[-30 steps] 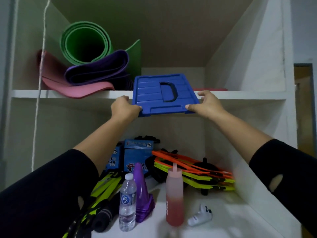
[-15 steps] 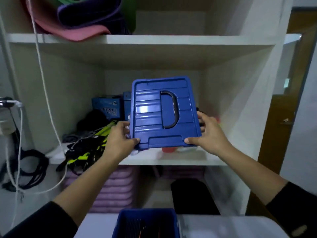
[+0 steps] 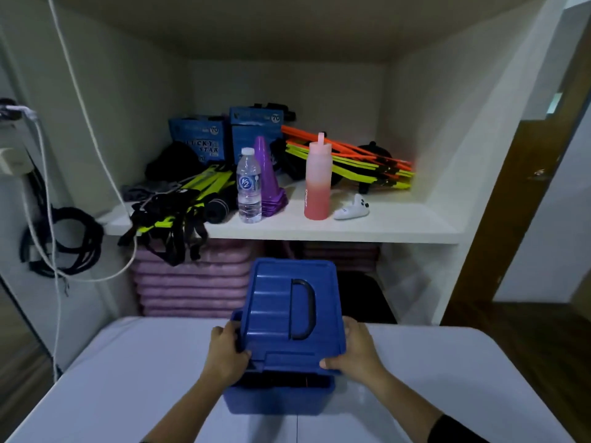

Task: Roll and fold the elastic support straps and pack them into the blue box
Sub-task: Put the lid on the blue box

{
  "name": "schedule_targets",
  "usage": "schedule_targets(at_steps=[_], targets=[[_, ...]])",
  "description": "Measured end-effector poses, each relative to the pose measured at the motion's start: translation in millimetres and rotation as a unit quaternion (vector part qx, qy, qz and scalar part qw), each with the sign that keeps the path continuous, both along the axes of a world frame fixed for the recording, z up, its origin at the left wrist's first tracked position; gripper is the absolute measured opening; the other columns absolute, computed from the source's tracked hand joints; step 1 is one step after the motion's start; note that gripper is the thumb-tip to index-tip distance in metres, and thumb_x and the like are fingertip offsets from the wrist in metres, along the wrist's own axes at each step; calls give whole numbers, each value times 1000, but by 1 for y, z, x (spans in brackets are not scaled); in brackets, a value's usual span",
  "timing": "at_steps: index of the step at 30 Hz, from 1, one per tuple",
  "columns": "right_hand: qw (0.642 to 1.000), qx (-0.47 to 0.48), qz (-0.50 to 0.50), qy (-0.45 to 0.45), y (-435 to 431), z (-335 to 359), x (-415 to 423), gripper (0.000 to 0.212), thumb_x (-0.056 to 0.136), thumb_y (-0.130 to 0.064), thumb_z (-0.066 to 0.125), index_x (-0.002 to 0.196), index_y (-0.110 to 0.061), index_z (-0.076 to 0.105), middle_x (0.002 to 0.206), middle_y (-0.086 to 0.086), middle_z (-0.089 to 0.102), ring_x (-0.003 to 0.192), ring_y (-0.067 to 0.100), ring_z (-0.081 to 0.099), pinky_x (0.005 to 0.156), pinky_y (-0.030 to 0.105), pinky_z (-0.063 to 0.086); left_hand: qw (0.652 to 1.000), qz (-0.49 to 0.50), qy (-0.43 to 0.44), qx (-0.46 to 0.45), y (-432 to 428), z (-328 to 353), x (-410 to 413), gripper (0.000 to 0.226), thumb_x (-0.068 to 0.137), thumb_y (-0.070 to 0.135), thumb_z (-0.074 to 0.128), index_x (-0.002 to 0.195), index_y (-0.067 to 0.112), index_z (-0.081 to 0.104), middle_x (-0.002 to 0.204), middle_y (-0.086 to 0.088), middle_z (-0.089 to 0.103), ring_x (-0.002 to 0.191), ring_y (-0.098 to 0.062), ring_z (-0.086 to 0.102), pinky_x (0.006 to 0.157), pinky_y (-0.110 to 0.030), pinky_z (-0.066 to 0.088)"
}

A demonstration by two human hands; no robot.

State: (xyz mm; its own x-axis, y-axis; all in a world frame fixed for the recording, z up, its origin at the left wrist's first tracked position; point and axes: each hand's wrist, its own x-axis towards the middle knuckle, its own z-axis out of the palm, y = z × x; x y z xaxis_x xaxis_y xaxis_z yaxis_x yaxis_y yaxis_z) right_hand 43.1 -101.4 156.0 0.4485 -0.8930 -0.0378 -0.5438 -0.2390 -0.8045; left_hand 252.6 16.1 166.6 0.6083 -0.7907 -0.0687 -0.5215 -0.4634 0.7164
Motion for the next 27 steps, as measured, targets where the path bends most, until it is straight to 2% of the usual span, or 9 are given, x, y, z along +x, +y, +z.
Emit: schedule_targets(at_steps=[3,7,9,14,18,20,23,24,27], targets=[[998,51,0,36,0,-40,4,86,29,-45,78,108,-36,45,114,1,57,110,22,53,95,39,48,998,-4,28,51,3,-17,0,53,78,-1,56,129,7,44,105,-8,35,89,-22,44,95,-30,42],[992,106,19,62,-6,-80,12,91,28,-48,80,112,-31,50,115,0,56,111,21,53,96,39,49,995,-5,23,100,2,-33,9,52,79,-2,50,130,8,45,104,-7,32,99,-30,49,97,-28,43],[991,107,29,73,1,-73,16,83,31,-46,81,106,-34,48,117,1,54,113,20,51,98,38,47,992,-5,17,122,1,-42,15,49,79,-1,47,127,9,47,106,-9,35,93,-28,48,95,-28,45],[989,110,25,96,6,-60,27,59,65,-34,81,116,-23,52,119,4,50,111,19,53,100,33,46,989,-7,-45,141,-6,-59,28,51,82,-1,41,132,9,43,121,-15,40,108,-31,48,99,-30,43],[989,-10,1,149,-1,-54,33,50,86,-35,62,128,-16,42,125,7,42,119,22,42,102,29,40,983,-8,-138,118,-14,-68,34,55,82,-2,45,136,11,40,117,-13,46,107,-29,45,92,-31,43],[982,-70,23,173,-6,-52,37,54,90,-33,58,136,-18,34,136,6,35,127,22,34,107,30,35,970,-4,-206,127,-16,-66,32,50,80,3,53,129,12,48,115,-12,51,105,-30,47,85,-35,45],[963,-115,92,227,-13,-55,43,62,90,-38,55,143,-22,27,152,2,19,138,22,25,115,33,25,949,-30,-289,121,-20,-66,22,32,60,14,77,91,13,67,87,-9,61,77,-30,57,58,-39,48],[958,-118,103,241,-14,-57,46,61,91,-39,53,143,-22,28,152,1,20,139,22,24,116,32,22,946,-47,-301,111,-22,-65,16,29,62,22,77,88,15,66,87,-8,61,77,-29,58,59,-39,48],[957,-142,93,236,-14,-67,52,50,93,-36,49,139,-21,36,143,-3,36,133,17,31,114,30,24,945,-67,-290,136,-31,-69,-2,40,89,48,43,120,22,47,120,-3,49,113,-24,46,92,-37,40]])
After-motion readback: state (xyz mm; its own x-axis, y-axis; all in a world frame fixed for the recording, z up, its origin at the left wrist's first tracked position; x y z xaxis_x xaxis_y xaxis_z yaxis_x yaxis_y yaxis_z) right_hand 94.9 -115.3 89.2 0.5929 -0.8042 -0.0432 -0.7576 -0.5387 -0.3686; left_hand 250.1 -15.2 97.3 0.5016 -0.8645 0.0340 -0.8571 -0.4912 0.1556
